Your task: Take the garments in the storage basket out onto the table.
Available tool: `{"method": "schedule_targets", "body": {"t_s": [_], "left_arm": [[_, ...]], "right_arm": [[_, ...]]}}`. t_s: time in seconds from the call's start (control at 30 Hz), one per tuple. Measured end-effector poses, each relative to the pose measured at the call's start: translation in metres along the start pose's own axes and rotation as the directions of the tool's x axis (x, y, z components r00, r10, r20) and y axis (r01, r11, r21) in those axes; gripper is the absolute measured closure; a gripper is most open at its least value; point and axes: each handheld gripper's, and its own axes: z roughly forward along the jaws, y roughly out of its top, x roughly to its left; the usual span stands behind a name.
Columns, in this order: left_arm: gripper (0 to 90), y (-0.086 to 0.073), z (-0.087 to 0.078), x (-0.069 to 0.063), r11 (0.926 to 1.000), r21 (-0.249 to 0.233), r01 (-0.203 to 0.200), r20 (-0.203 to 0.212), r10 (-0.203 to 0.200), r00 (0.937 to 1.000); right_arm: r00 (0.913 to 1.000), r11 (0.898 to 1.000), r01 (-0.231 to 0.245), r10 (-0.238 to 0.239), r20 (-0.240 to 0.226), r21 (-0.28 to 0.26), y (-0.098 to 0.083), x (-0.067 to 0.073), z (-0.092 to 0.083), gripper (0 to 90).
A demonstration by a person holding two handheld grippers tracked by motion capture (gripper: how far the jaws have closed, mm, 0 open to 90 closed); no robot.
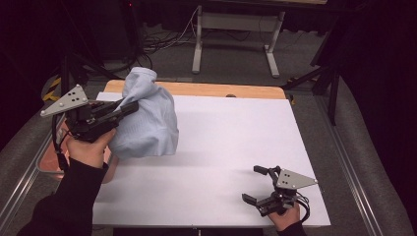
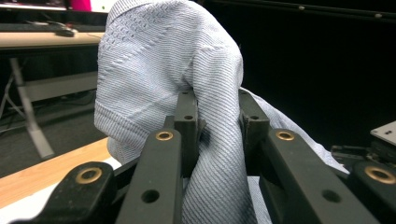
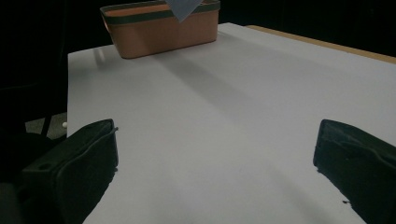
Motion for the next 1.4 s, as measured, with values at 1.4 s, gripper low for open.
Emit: {"method": "schedule_targets", "body": {"t_s": [1.4], "left_arm": [[74.8,-0.041,0.076,-0.045,0.9994,0.009,-0.032,0.129,0.031,0.9911]], "right_arm": [[1.0000,1.000,0.003,-0.004,-0.007,-0.005,0.000,0.000,-0.002,0.2]]}}
